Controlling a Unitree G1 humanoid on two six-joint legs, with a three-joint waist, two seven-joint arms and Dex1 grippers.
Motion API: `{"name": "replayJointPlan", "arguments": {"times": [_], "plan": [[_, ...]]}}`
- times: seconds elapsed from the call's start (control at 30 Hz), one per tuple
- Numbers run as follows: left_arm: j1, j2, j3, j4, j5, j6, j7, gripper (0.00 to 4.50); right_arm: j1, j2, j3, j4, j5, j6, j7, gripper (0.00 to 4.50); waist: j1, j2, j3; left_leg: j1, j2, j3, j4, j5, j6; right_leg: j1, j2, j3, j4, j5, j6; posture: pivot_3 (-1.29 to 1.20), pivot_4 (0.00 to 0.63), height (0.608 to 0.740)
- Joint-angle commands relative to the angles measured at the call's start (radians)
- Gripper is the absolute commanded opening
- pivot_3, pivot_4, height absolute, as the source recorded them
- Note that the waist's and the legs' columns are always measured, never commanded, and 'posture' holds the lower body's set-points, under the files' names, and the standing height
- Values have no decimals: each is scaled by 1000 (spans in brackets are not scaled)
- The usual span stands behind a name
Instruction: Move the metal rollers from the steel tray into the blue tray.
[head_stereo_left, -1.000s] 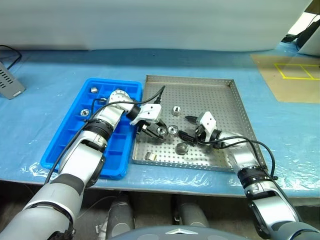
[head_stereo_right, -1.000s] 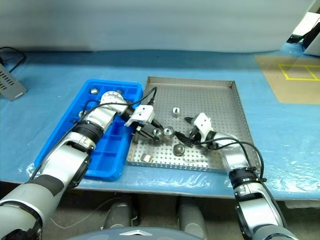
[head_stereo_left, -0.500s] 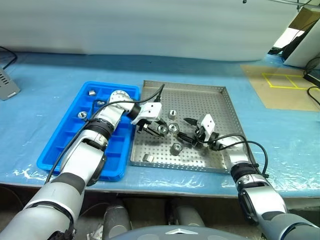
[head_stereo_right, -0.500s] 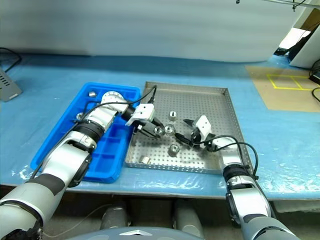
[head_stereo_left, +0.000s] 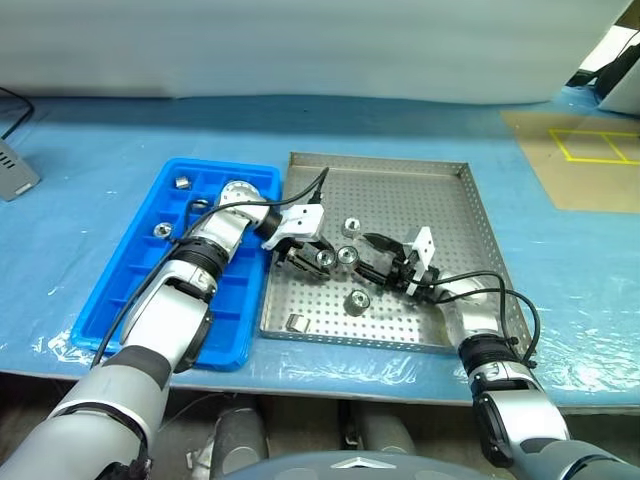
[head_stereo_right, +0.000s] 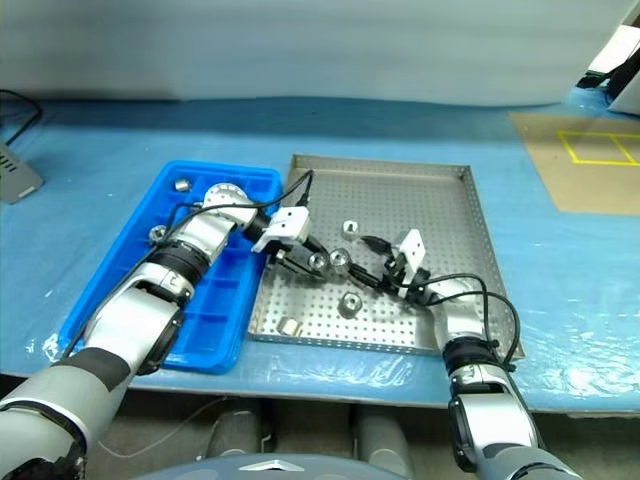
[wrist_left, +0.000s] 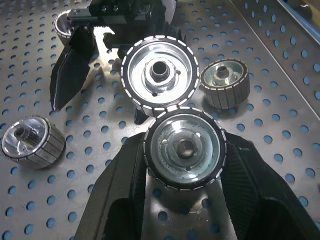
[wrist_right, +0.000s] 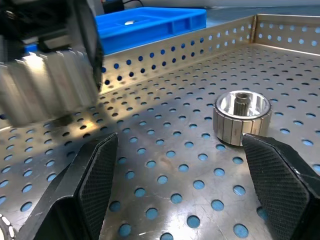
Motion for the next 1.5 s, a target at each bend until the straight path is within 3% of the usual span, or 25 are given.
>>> {"name": "replayJointPlan", "arguments": {"times": [0.03, 0.2, 0.33, 0.53, 0.63, 0.9, 1.2, 1.5], "plan": [[-7, -4, 18, -35, -27, 4, 1, 1740, 26, -1, -9, 9, 10, -21, 2, 4109, 0, 1, 1, 0, 0, 0, 0, 0, 0, 0, 0, 0, 0, 0, 0, -366, 150, 740], [-1, 0, 17, -40, -29, 8, 3, 1740, 34, -10, -11, -16, 5, -35, -7, 4109, 5, 5, 3, 0, 0, 0, 0, -2, -4, 1, -1, -1, 0, -1, -1, -365, 150, 740], [5, 1, 15, -51, -34, 17, 1, 1740, 144, -86, -7, -601, 108, 300, -95, 4109, 22, 17, 11, -1, -2, -1, -1, 0, -1, 0, -1, -1, -1, -1, -1, -367, 150, 740], [13, 4, 15, -70, -40, 29, -6, 1740, 141, -163, -43, -974, 227, 632, -231, 4109, 24, 18, 13, 1, -1, -1, -1, 1, -2, -2, -1, 1, 0, -1, 0, -371, 150, 740], [19, 5, 13, -80, -42, 34, -7, 1740, 90, -198, -52, -998, 254, 727, -250, 4109, 22, 23, 16, 4, -2, -1, -2, 0, -7, -1, -1, 5, 0, -1, 0, -373, 150, 740], [25, 5, 7, -92, -45, 40, 2, 1740, 87, -223, 2, -1030, 248, 816, -276, 4109, 28, 22, 17, 2, -4, 0, -2, 0, -7, -2, -1, 6, 0, -1, 1, -366, 150, 740], [36, 16, 5, -106, -43, 44, 1, 1740, 149, -351, 32, -1130, 317, 944, -186, 4109, 29, 22, 17, 3, -4, -1, -1, 0, -5, -1, -2, 6, 0, -1, 1, -360, 150, 740], [35, 14, 9, -111, -45, 50, 13, 1740, 120, -304, 132, -1107, 187, 892, -290, 4109, 27, 22, 17, 4, -4, -1, 0, 0, -7, -1, -1, 7, 3, -1, 1, -353, 150, 740]]}}
